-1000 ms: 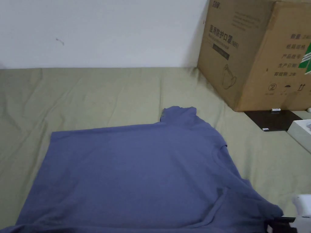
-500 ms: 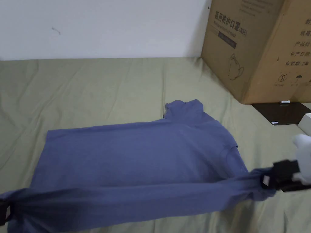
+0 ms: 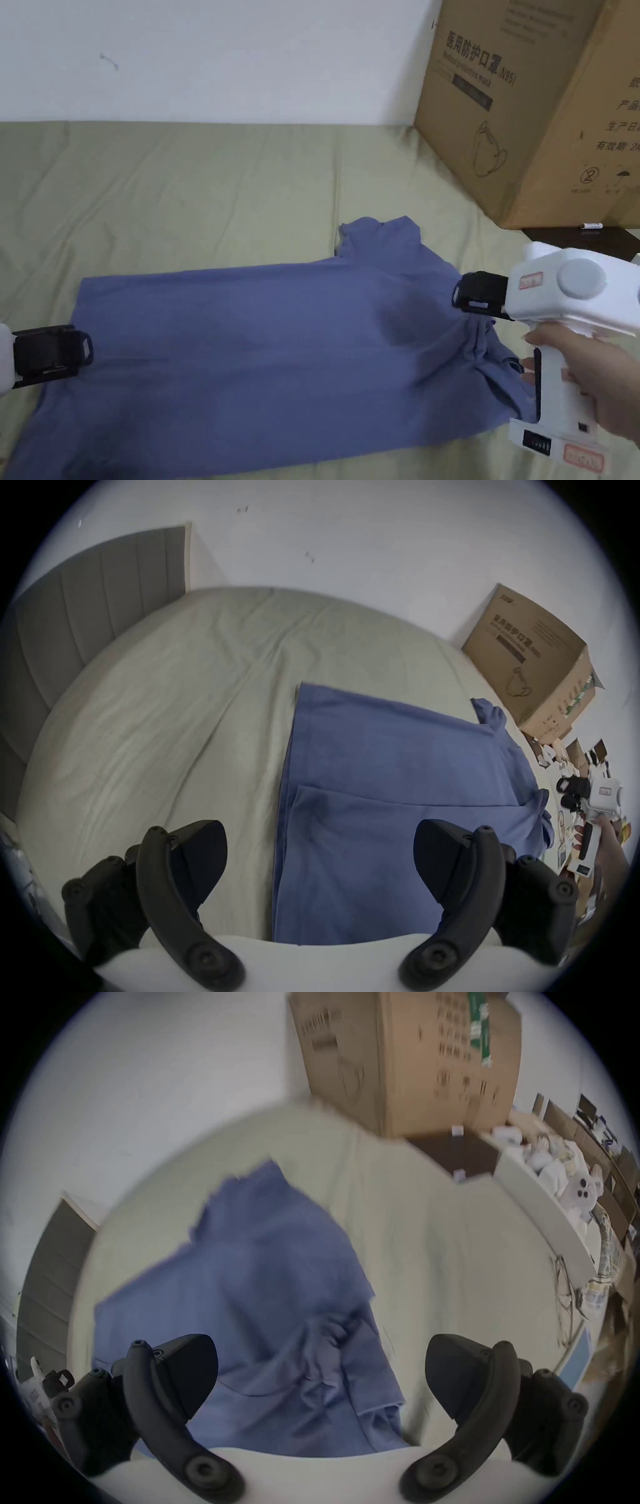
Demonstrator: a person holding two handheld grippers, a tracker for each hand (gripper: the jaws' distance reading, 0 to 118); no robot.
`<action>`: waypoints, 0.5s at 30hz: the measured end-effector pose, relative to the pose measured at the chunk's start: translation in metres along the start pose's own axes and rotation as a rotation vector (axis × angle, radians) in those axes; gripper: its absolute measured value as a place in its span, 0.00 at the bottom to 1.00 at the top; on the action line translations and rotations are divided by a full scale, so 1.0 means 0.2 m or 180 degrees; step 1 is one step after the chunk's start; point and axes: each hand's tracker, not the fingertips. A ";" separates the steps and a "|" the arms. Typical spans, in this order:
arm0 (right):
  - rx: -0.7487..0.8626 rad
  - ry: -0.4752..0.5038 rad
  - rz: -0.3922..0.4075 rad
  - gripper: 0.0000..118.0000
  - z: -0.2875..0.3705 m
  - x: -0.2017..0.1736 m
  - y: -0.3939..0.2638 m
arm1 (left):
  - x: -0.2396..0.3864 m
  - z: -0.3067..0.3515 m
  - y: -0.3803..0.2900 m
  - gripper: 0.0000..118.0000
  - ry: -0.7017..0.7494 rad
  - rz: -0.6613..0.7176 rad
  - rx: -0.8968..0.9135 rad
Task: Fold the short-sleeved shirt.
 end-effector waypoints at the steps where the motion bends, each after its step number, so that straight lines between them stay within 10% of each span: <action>1: 0.0191 0.0093 0.0038 1.00 0.07 -0.01 -0.03 | 0.02 0.05 -0.03 0.95 -0.0040 -0.0070 0.0107; 8: 0.1658 0.0564 0.0462 0.97 0.74 -0.08 -0.43 | 0.17 0.56 -0.37 0.82 -0.0385 -0.0222 0.1332; 10: 0.1938 0.0582 0.0528 0.69 0.88 -0.13 -0.55 | 0.22 0.71 -0.50 0.32 -0.0227 -0.0331 0.1827; 11: 0.2052 0.0483 0.0578 0.21 0.93 -0.16 -0.60 | 0.25 0.77 -0.55 0.10 -0.0001 -0.0403 0.1947; 12: 0.2006 0.0414 0.0605 0.00 0.96 -0.18 -0.62 | 0.26 0.79 -0.59 0.01 0.0163 -0.0457 0.1983; 15: 0.1852 0.0766 0.0614 0.00 1.02 -0.22 -0.63 | 0.21 0.84 -0.57 0.01 -0.0023 -0.0432 0.1727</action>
